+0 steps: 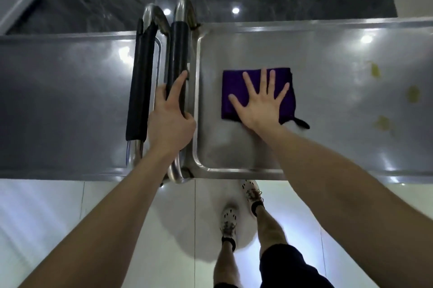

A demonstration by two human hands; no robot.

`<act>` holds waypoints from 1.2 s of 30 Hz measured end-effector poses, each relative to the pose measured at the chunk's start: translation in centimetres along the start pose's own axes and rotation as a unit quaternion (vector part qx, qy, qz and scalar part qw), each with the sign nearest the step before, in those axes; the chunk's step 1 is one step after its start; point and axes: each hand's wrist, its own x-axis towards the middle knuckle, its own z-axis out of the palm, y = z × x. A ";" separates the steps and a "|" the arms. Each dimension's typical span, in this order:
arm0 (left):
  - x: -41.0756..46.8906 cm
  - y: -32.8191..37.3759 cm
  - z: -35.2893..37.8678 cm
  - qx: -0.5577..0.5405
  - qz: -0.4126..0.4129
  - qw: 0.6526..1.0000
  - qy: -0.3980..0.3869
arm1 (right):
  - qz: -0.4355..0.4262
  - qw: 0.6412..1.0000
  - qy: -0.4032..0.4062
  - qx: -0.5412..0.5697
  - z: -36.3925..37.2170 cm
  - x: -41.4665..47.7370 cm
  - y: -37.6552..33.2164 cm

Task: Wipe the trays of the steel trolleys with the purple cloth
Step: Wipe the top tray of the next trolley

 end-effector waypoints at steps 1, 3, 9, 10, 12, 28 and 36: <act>0.0 -0.2 0.0 -0.005 0.003 1.000 0.001 | 0.011 1.000 0.009 0.002 -0.5 2.6 -1.0; 0.0 -0.4 0.1 -0.011 0.010 1.000 0.009 | 0.019 1.000 0.018 0.000 -1.3 7.5 -3.4; -0.1 -0.7 0.2 -0.009 0.008 1.000 0.020 | -0.013 0.999 0.035 -0.010 -1.9 16.2 -10.5; -0.2 -0.6 0.2 -0.010 0.009 1.000 0.021 | -0.017 0.999 0.037 -0.011 -1.8 16.7 -10.8; -0.2 -0.5 0.1 -0.017 0.012 1.000 0.021 | -0.018 0.999 0.036 -0.011 -1.8 16.5 -10.9; 0.1 0.2 0.1 0.029 0.008 1.000 -0.002 | -0.129 0.991 0.001 -0.021 5.3 -15.0 -7.8; 0.7 -0.5 0.4 0.046 0.002 0.999 -0.015 | -0.086 0.994 -0.032 -0.051 4.0 -16.5 -0.7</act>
